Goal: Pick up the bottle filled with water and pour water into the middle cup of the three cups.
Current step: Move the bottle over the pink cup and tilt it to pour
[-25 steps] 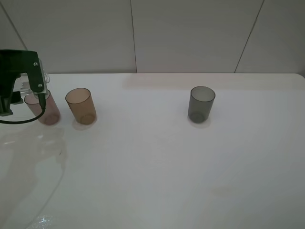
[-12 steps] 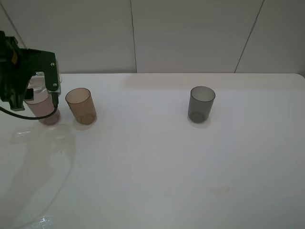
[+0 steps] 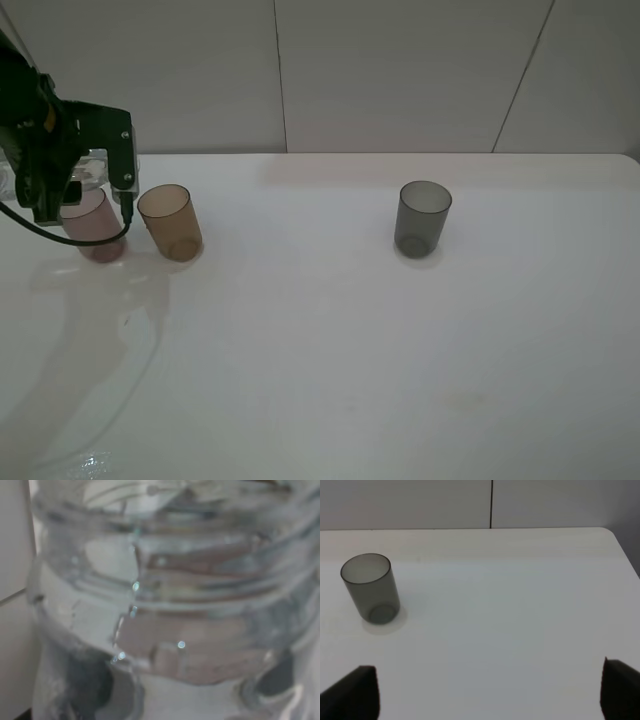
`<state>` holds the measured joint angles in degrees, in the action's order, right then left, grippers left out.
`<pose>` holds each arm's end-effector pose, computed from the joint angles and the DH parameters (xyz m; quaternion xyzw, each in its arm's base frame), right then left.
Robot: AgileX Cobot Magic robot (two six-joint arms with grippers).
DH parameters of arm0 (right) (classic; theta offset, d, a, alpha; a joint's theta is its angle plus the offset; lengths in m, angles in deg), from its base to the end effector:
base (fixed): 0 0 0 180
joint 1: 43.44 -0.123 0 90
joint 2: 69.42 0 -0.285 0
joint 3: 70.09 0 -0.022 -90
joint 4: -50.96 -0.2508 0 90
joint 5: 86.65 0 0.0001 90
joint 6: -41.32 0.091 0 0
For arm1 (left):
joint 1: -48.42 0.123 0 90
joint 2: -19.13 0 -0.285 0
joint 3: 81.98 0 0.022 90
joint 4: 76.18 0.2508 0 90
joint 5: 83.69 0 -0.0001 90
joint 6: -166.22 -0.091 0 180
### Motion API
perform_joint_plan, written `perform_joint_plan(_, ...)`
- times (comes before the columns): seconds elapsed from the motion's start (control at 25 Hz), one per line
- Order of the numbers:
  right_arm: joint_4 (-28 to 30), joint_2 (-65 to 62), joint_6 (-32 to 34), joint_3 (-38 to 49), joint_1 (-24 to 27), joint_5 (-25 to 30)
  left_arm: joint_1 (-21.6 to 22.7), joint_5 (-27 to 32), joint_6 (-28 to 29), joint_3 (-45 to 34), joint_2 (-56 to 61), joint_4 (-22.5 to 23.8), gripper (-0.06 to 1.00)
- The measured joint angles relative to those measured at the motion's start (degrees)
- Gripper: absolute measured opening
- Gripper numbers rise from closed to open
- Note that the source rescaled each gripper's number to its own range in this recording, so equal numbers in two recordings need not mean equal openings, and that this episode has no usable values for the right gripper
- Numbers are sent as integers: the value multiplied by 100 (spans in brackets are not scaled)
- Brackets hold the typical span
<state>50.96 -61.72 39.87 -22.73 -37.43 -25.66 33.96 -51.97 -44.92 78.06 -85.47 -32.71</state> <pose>-0.0077 0.0008 0.2828 0.0337 0.8476 -0.0344 0.5284 0.3325 -0.0517 0.2021 0.5996 0.7341 0.2803 0.1519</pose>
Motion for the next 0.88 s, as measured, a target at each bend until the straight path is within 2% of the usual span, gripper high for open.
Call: perform_joint_plan(0.88, 0, 0, 0, 0, 0, 0, 0, -7, 2, 205, -255, 579, 2)
